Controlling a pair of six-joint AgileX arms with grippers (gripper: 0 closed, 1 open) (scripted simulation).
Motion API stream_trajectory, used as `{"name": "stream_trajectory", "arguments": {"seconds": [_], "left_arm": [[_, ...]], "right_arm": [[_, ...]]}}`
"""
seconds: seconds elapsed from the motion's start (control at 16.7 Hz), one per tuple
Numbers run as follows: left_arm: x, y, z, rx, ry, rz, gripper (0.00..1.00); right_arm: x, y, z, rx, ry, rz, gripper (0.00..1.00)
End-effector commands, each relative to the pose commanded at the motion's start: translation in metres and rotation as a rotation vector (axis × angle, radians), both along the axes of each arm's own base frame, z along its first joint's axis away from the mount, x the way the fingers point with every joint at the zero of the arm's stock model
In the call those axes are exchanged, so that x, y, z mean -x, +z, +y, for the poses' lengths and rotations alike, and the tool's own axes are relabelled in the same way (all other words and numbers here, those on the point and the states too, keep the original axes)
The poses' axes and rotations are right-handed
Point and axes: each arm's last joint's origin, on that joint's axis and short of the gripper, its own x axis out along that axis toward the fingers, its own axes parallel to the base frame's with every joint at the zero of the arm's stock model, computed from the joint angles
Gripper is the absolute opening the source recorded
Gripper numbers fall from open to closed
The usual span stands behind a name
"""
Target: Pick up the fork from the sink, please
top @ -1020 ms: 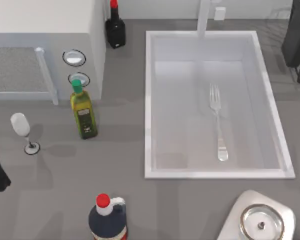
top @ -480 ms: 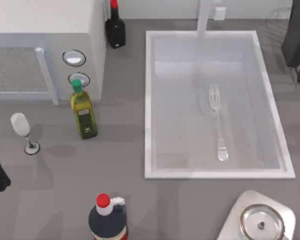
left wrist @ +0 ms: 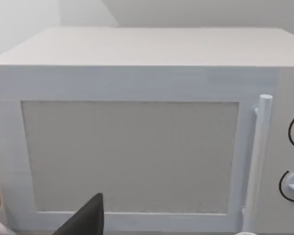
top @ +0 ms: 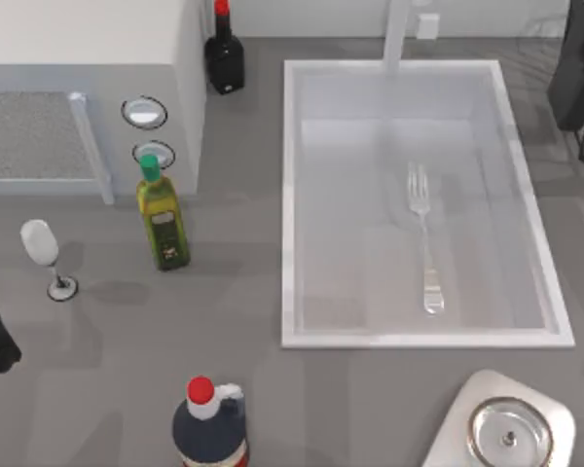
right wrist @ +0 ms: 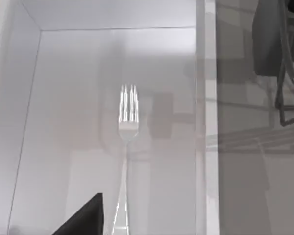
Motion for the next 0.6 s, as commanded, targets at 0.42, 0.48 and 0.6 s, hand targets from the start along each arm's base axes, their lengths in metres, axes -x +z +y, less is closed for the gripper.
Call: {"name": "stream_trajectory", "arguments": {"seconds": [0.42,0.48,0.6], "left_arm": [[0.0,0.0,0.0,0.0,0.0,0.0,1.0],[0.0,0.0,0.0,0.0,0.0,0.0,1.0],[0.0,0.0,0.0,0.0,0.0,0.0,1.0]], "right_arm": [[-0.134,-0.064,0.066,0.043,0.007,0.419,1.0],[-0.146,-0.079,0.074,0.053,0.006,0.469,1.0],[-0.164,-0.109,0.089,0.073,0.003,0.559,1.0]]}}
